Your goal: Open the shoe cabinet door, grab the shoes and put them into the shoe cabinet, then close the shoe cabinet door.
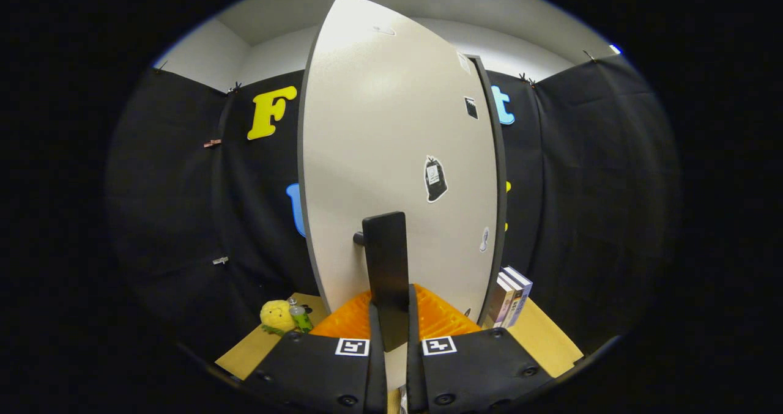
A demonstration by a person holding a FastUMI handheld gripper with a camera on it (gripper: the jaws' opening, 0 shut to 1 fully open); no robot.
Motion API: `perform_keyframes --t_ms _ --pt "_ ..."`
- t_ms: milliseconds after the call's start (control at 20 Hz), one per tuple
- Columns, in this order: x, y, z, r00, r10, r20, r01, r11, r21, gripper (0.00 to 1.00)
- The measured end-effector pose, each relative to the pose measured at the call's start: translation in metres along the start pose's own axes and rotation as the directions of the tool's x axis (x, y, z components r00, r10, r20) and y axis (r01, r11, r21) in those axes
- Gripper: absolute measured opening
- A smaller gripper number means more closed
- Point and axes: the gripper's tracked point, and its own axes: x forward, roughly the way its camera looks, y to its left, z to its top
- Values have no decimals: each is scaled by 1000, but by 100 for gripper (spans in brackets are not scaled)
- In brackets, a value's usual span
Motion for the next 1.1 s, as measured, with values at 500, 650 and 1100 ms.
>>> perform_keyframes --t_ms 500,650,1100 --pt "-41 -75 4 1000 -13 -10 13 999 -41 16" --pt "-47 -89 4 999 -18 -27 17 999 -38 15" --pt "-66 -134 4 999 -22 -24 22 1000 17 15"
